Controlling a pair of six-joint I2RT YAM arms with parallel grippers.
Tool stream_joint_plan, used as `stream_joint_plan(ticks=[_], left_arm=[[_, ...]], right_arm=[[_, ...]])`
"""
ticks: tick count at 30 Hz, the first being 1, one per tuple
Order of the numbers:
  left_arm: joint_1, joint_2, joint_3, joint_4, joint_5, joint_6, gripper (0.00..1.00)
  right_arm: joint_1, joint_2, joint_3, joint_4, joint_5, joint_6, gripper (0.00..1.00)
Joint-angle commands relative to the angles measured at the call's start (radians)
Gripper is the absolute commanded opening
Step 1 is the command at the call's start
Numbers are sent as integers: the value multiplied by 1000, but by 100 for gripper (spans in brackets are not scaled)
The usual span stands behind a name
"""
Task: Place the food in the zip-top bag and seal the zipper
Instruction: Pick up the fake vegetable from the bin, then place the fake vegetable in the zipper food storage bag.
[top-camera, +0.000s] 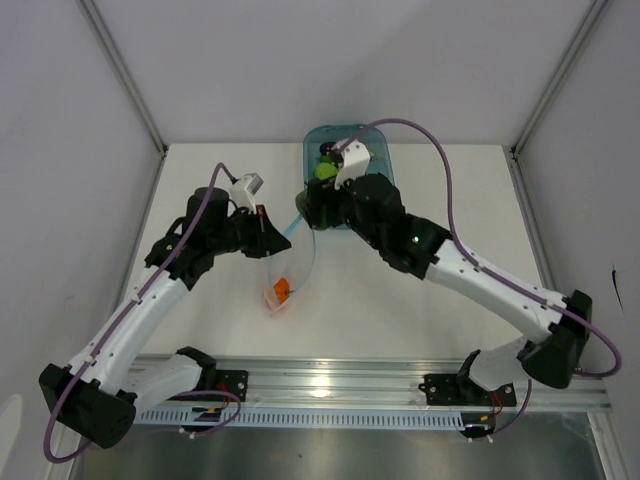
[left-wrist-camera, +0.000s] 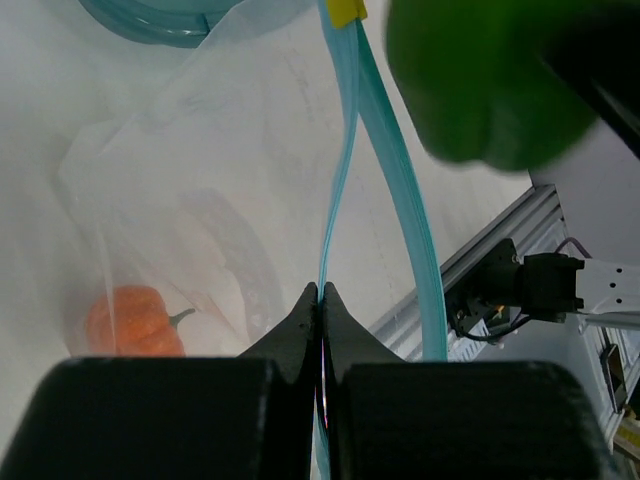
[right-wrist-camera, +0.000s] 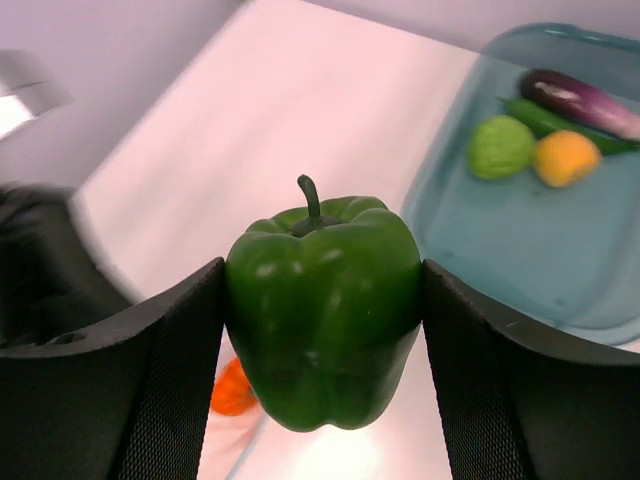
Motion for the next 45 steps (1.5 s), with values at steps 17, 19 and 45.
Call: stream_joint_plan(ticks=[17,19,45], left_arm=[[13,39,19,34,102,-31,1],[16,38,19,38,106,-34,1],[61,26,-49,124,223,-116,1]], right_arm=[[201,-374,-453,424,-178,57,12],[206,-362,-456,433,-188,56,12],[223,-319,-648,611,-80,125,11]])
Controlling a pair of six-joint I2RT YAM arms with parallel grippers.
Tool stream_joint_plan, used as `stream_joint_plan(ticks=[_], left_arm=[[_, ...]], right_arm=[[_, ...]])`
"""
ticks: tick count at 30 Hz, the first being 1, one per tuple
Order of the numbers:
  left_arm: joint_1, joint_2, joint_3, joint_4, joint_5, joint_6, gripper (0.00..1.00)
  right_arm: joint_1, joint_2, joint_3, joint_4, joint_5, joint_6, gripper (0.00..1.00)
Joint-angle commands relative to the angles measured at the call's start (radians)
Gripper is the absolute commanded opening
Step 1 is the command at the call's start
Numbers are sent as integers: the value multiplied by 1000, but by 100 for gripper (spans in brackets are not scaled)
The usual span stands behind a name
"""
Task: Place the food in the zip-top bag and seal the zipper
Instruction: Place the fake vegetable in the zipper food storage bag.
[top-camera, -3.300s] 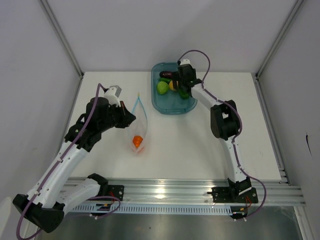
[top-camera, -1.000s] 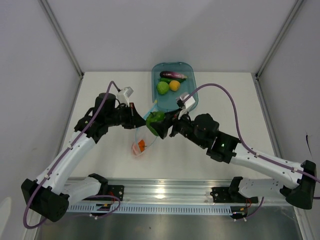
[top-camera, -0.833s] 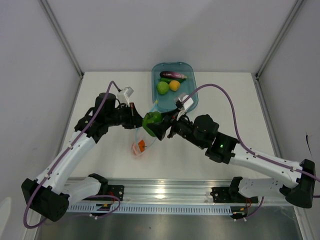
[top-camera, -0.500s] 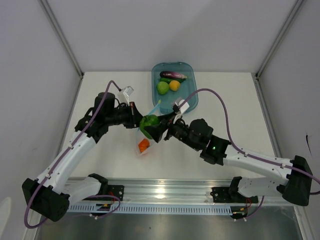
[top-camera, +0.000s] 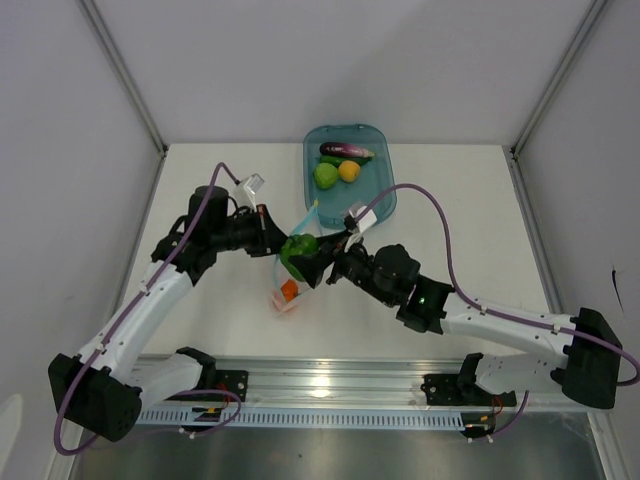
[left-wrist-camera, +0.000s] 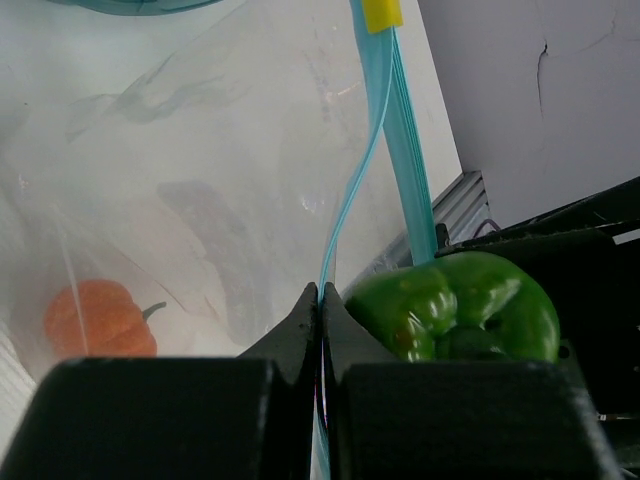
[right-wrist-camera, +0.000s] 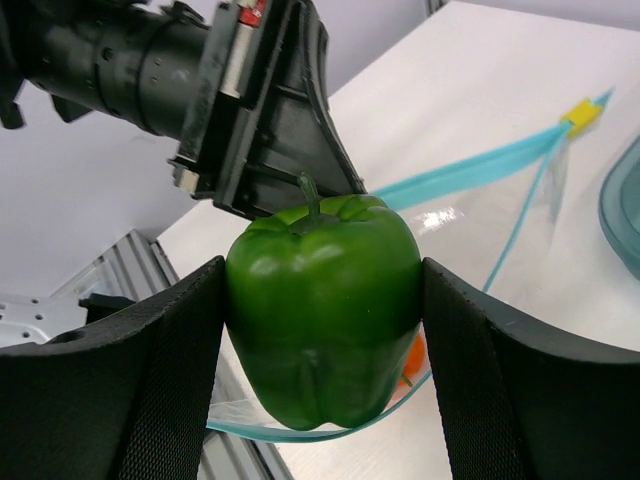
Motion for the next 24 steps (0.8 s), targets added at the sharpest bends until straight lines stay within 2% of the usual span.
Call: stream_joint_plan(ticks=[1,6,9,12,13,15,16,18,19,22,24], left_arm=[[8,-29,3,22,16,-5,1],[10,-65,14,7,-24,17,1],[10,-75,16,-1,-30,27,1],[10,-91,14,-7,-36,35,1],[8,-101,13,-7,-36,35,0],[8,-108,10,-14,-39,35,1],[10,-114,10,-15,-39,37,1],[8,-119,11,-18,-39,38,1],[8,-121,10,-21,-39,38,1],[10,-127,19,-30,-36,41,0],[8,-130,26,-33,-33,43,1]], right_arm=[[9,-30,-21,-23,70,9,13],[10,-23,-4,-97,129,20,19],[10,6,48,-146,177,34,28],[10,59,123,-232,194,34,42],[10,71,139,-262,200,37,53],[10,95,168,-282,208,37,62],[10,102,177,-287,209,35,71],[12,120,205,-304,214,28,78],[12,123,212,-308,218,24,87],[6,148,263,-343,232,9,99],[-3,166,292,-371,229,-2,99]])
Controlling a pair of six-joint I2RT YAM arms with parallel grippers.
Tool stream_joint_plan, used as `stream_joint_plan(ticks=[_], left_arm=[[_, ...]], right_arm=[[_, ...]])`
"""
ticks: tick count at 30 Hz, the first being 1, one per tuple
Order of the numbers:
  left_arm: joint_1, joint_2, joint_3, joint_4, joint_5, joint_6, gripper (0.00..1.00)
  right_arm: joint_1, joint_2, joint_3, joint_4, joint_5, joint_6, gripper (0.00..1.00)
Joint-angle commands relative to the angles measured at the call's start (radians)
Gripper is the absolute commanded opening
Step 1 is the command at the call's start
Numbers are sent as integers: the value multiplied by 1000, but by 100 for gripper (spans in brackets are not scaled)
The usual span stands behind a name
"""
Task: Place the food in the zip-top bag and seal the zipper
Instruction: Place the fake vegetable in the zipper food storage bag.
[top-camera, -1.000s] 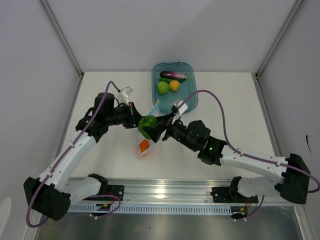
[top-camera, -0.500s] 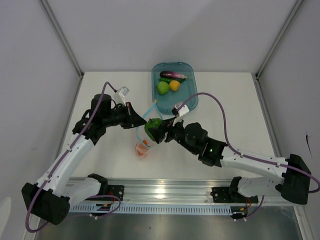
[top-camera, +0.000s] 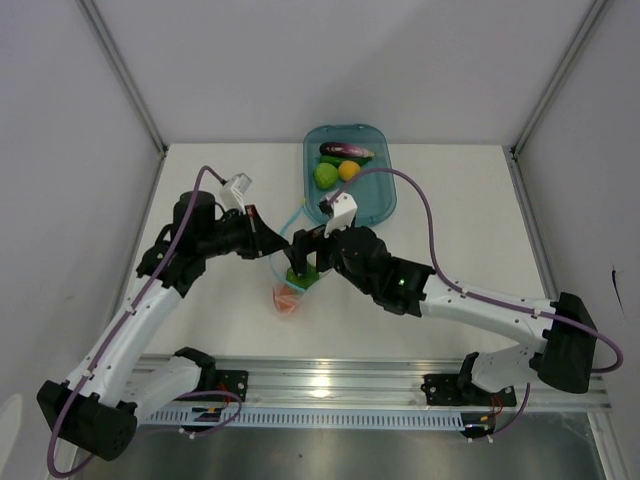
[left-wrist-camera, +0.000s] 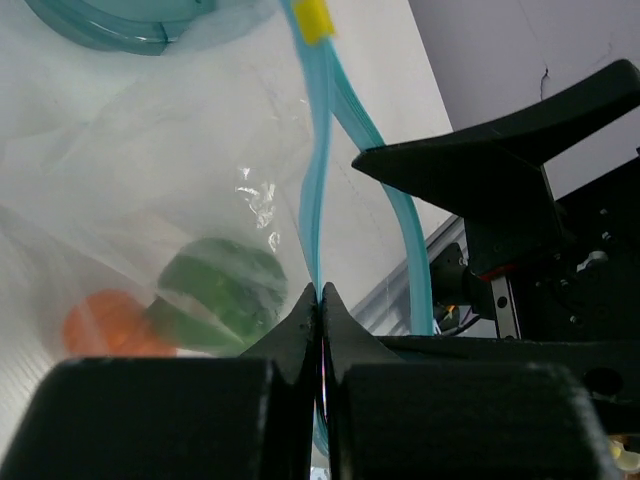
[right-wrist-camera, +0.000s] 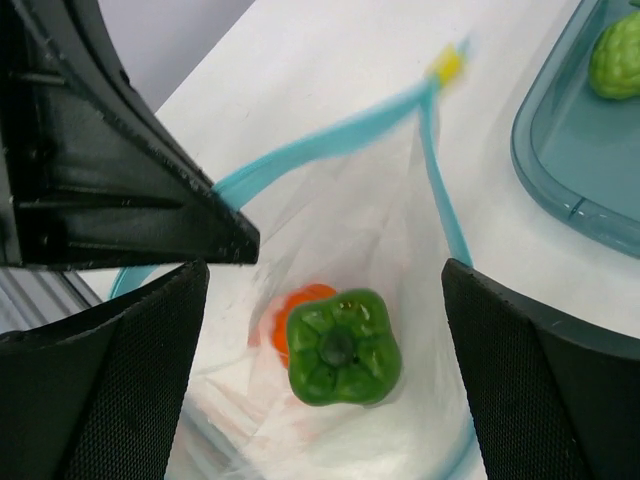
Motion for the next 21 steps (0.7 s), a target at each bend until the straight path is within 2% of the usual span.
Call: stream_joint_plan(ticks=[1,13,21], left_arm=[[-2,-25,31,-4,40,14,1],[-4,-76,28,-44,-68,31,0],[-4,-177,27,-56,-193,23,1]], right_arm=[[-12,27,104,-54,39,-20,99],[-82,-5,170,-103,53,-39,99],[-302,18,184,-133,67,-43,97]])
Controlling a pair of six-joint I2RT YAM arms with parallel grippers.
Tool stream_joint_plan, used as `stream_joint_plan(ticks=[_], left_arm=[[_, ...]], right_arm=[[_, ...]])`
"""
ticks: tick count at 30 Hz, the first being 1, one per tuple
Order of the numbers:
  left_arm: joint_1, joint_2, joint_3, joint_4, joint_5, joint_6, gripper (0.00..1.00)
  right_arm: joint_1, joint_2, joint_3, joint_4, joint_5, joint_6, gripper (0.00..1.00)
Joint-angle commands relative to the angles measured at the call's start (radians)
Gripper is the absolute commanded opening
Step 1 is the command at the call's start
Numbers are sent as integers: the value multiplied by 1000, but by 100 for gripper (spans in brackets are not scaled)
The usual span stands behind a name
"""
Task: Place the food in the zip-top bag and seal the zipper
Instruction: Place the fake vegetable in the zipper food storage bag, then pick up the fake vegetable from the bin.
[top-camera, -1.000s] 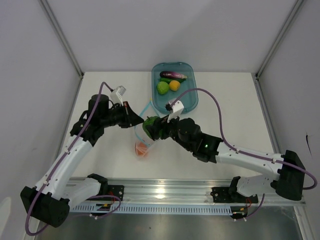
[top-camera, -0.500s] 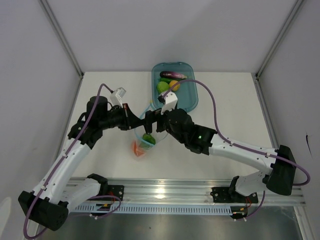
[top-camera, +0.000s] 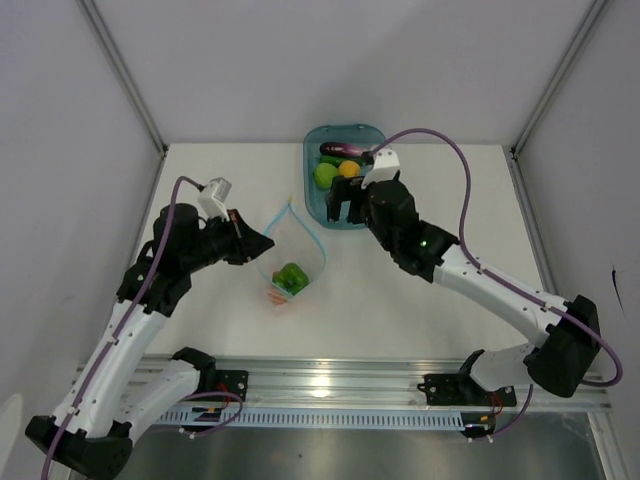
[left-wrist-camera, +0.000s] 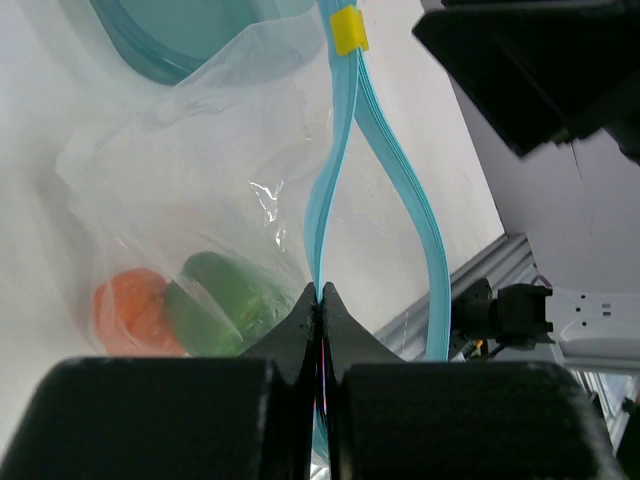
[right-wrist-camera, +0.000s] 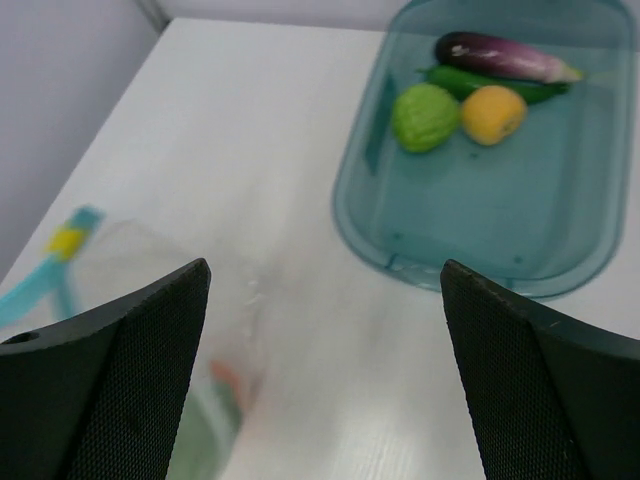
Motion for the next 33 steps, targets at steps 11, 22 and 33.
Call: stream_joint_plan(ticks=[11,22,33], left_arm=[[-2,-45,74,-27,-156,43,1],[-2,19,60,57,-127,23,0],[-2,55,-10,140,-154,23,1]], right_arm=[[-272,315,217,91,-56,-113,98],[-407,780,634,99,-150,-205,98],[-517,1210,1111,67,-380,-332,93]])
